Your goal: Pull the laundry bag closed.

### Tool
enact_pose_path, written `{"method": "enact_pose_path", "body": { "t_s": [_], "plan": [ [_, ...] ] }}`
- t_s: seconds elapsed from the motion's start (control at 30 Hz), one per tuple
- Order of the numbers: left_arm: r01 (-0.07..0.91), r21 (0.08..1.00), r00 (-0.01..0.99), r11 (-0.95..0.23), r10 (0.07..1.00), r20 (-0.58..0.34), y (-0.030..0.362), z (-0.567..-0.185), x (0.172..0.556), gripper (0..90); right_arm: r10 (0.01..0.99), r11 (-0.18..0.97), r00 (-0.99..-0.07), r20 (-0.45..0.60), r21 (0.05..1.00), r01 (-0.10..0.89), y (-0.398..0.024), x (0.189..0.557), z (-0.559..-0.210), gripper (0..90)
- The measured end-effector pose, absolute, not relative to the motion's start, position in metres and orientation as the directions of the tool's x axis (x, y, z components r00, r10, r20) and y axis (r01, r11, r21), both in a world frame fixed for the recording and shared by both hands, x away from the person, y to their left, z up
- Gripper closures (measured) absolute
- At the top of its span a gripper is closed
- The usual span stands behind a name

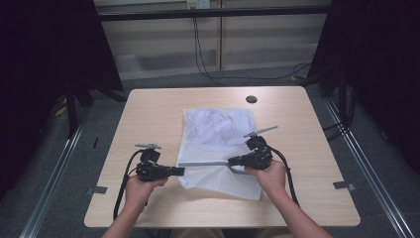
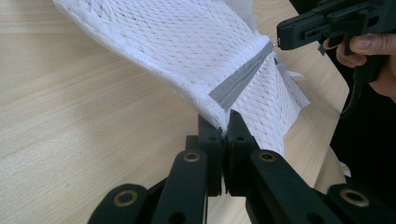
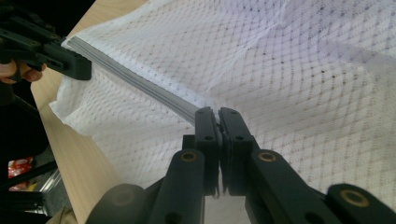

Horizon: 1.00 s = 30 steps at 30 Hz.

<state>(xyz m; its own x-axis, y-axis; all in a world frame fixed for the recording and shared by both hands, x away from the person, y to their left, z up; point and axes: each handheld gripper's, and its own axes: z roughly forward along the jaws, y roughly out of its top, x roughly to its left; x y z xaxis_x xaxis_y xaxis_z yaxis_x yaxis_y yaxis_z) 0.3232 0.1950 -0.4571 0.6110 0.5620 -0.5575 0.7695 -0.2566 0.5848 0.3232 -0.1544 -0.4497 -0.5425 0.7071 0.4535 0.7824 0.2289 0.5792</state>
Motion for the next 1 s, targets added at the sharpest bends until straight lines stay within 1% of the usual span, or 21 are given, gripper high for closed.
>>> {"method": "enact_pose_path", "body": {
  "t_s": [0.1,0.2,1.0],
  "plan": [
    [0.769,0.582,0.614,-0.263,0.555,-0.561,0.195,-0.458,0.323,88.3,0.702,0.214,-0.535,0.470,0.578,0.788,-0.159,0.323,-0.451,87.1],
    [0.771,0.582,0.611,-0.257,0.556,-0.564,0.194,-0.458,0.323,88.3,0.706,0.223,-0.541,0.458,0.581,0.783,-0.158,0.322,-0.451,87.1],
    [0.773,0.582,0.606,-0.253,0.564,-0.561,0.197,-0.457,0.323,88.3,0.715,0.204,-0.526,0.461,0.581,0.788,-0.170,0.321,-0.450,87.1]
  ]
}}
